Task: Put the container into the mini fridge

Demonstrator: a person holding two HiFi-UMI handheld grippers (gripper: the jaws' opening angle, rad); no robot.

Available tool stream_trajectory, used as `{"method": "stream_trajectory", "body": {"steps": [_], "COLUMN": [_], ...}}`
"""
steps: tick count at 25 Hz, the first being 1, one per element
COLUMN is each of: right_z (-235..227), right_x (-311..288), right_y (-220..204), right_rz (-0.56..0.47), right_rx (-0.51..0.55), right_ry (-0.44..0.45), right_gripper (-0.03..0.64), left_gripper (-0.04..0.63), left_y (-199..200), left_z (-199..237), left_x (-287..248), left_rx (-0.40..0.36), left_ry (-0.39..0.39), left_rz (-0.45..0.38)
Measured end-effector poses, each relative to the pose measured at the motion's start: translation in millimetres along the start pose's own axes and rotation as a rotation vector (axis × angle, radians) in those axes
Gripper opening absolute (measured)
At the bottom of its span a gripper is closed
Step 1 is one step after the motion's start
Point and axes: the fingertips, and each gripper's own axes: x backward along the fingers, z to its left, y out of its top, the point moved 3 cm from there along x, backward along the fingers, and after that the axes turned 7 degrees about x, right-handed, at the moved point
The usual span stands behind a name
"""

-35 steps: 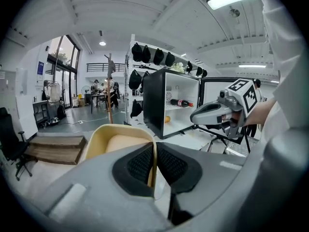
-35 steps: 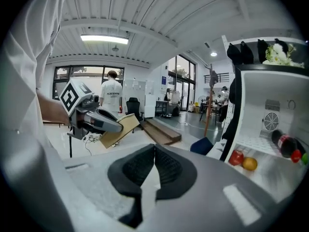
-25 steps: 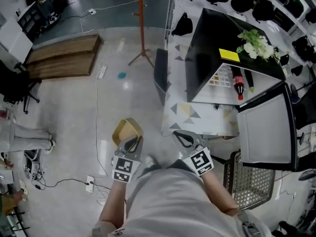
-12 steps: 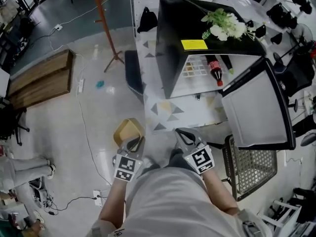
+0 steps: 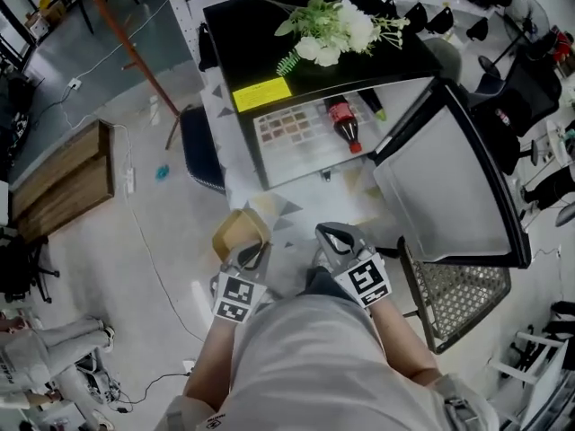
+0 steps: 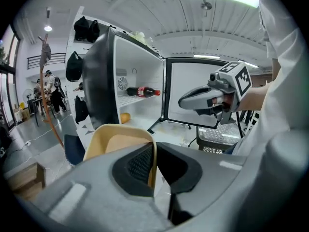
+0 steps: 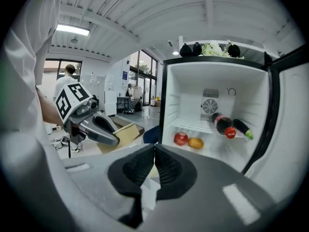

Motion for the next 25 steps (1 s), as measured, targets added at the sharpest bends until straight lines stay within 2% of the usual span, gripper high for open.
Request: {"method": "stream_trajectory", "body": {"steps": [9,15,19,23,25], "right_z": [-59.5,-85.6,-98.5,-105.8,-108.1], "right_x": [27.5,43.4,50.7,54.7,56.0], "right_y": [-37.8,-58.4,-70.5,-81.3,-85.8], "right_rz": [0.028,0.05,0.062,0.07,0.077], "right_rx": [-0.046,-0.074,-0.085,-0.097,-0.097], "right_ry": [-0.084,-0.124,-0.132,-0.125,-0.118], "right_gripper": [0.005,0.005,0.005,0.005,0.005], "left_gripper": [0.02,0.02,0.02,0.02,0.02], "left_y": [36.3,46.7,51.7,52.0,53.5], "left_z": [-30.6,-48.1,-51.0,-49.8,-48.4], "left_x": [-91.0,-141.1,-173.9,-200.8,-213.4], "left_rx": [-0.079,-0.151,-0.202,-0.311,-0.341], "left_ry": [-0.104,-0.159,-0.167,-0.147,-0.148], "left_rz": [0.027,0.061,0.087,0.151,0.167]}}
